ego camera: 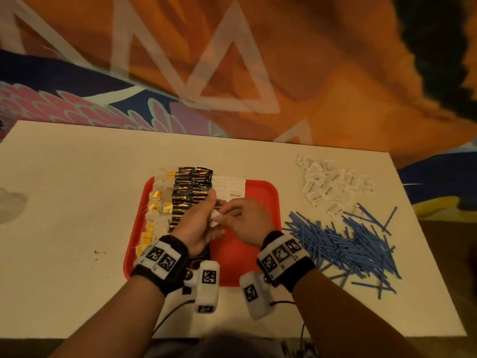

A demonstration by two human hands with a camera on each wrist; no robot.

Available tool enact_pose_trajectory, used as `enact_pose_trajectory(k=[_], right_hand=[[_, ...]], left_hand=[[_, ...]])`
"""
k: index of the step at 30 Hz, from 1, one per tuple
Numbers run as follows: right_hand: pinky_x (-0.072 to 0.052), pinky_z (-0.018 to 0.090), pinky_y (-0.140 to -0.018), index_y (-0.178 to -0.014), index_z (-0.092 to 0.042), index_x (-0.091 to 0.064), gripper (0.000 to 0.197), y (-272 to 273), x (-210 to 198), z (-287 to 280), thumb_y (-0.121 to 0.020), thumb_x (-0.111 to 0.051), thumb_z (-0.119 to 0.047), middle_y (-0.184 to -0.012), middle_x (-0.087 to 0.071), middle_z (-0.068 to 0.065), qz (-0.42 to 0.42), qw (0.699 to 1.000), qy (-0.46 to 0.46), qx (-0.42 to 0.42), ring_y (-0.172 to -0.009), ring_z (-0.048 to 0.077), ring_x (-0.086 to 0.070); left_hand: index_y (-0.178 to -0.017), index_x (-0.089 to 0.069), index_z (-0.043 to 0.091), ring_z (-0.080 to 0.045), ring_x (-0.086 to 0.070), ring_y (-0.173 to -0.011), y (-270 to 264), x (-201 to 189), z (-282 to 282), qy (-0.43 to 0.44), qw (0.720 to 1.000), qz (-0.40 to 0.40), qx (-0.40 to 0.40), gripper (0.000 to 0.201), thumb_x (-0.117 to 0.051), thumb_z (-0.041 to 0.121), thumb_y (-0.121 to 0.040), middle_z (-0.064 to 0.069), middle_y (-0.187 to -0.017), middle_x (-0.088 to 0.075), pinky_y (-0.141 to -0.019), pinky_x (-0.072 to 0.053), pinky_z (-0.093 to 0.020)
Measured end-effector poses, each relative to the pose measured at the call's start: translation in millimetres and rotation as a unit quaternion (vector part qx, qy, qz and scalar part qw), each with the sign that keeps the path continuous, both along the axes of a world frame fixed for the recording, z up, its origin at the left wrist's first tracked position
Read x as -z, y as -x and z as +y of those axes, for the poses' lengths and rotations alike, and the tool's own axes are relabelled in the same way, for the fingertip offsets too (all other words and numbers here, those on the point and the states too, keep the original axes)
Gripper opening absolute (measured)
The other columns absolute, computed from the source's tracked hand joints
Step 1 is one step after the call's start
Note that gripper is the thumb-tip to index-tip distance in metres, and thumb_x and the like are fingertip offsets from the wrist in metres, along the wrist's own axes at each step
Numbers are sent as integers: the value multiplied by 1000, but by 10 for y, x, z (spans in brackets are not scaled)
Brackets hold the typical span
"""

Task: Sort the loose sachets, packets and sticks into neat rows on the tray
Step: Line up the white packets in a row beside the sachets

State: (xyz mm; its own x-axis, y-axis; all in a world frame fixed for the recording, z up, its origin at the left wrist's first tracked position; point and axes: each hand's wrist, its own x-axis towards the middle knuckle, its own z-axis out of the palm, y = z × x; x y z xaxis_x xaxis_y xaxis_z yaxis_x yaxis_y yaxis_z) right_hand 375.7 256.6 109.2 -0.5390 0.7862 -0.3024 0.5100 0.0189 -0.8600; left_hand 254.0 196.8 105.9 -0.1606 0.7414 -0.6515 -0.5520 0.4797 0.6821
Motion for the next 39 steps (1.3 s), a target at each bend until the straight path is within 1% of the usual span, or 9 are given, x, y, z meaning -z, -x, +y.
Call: enact_pose_trajectory(k=[6, 10, 14, 17, 20, 25, 27, 33, 39], right_hand=[[-46, 22, -64, -68, -28, -65, 21, -161, 31, 31, -78, -81, -18, -68, -64, -11, 16, 994, 30, 102, -65, 4, -59], [-54, 32, -77, -70, -28, -65, 21, -192, -2, 0, -76, -83, -18, -75, -70, -7, 22, 993, 66, 99, -77, 12, -65], [-52, 31, -74, -74, -27, -66, 20, -194, -29, -22, -78, -81, -15, -78, -69, -4, 43, 990, 89, 101, -74, 12, -64], [-53, 28, -68, -81, -24, -66, 17, -200, -45, -22, -85, -74, -10, -79, -68, 0, 67, 984, 112, 120, -73, 15, -64], [-52, 24, -63, -91, -14, -67, 10, -214, -35, -32, -88, -69, -5, -82, -67, 3, 89, 978, 138, 132, -70, 12, -62], [-51, 24, -63, -95, -13, -67, 13, -212, -18, -42, -85, -74, -11, -88, -69, 5, 153, 959, 196, 133, -76, 14, -65], [-51, 25, -64, -90, -14, -69, 8, -192, -29, -28, -85, -73, -8, -84, -71, 4, 177, 955, 188, 148, -76, 15, -67], [-56, 46, -82, -83, -11, -66, 11, -131, 50, 13, -85, -72, -2, -90, -71, 15, 210, 923, 200, 252, -83, 27, -68], [-47, 26, -59, -87, -8, -62, 7, -207, 46, 6, -92, -65, -10, -86, -73, 10, 202, 903, 289, 244, -72, 17, -64]], left_hand=[[-93, -66, 8, -9, -62, -68, -36, 28, -99, -51, 997, 50, -21, 3, -64, 10, -92, -3, -79, -68, -58, -54, -18], [-80, -64, 10, -8, -60, -59, -99, -39, -68, -74, 990, 94, -72, 15, -65, 18, -93, 4, -64, -64, -58, -47, -26], [-78, -67, 14, -23, -60, -72, -97, -38, -55, -72, 983, 135, -102, 20, -70, 30, -90, -7, -77, -69, -69, -45, -37], [-91, -67, 17, -27, -58, -84, -100, -22, -87, -97, 981, 142, -91, 3, -67, 18, -93, -9, -85, -68, -73, -48, -39], [-107, -62, 18, -28, -61, -84, -105, -2, -119, -139, 974, 165, -67, 26, -67, 0, -90, -16, -86, -65, -77, -49, -40], [-98, -55, 18, -13, -50, -57, -101, -12, -136, -184, 940, 287, 0, 25, -66, -3, -89, 6, -65, -58, -55, -39, -29], [-97, -54, 19, -11, -45, -55, -117, 9, -138, -183, 933, 311, 14, 23, -68, 1, -90, 2, -68, -55, -52, -37, -28], [-110, -63, 8, -18, -68, -73, -166, 50, -161, -114, 971, 209, -22, 21, -69, 9, -90, -17, -91, -69, -66, -56, -25], [-86, -71, 16, -11, -67, -71, -116, 93, -125, -88, 965, 237, -74, 14, -67, 4, -91, 0, -77, -71, -67, -58, -34]])
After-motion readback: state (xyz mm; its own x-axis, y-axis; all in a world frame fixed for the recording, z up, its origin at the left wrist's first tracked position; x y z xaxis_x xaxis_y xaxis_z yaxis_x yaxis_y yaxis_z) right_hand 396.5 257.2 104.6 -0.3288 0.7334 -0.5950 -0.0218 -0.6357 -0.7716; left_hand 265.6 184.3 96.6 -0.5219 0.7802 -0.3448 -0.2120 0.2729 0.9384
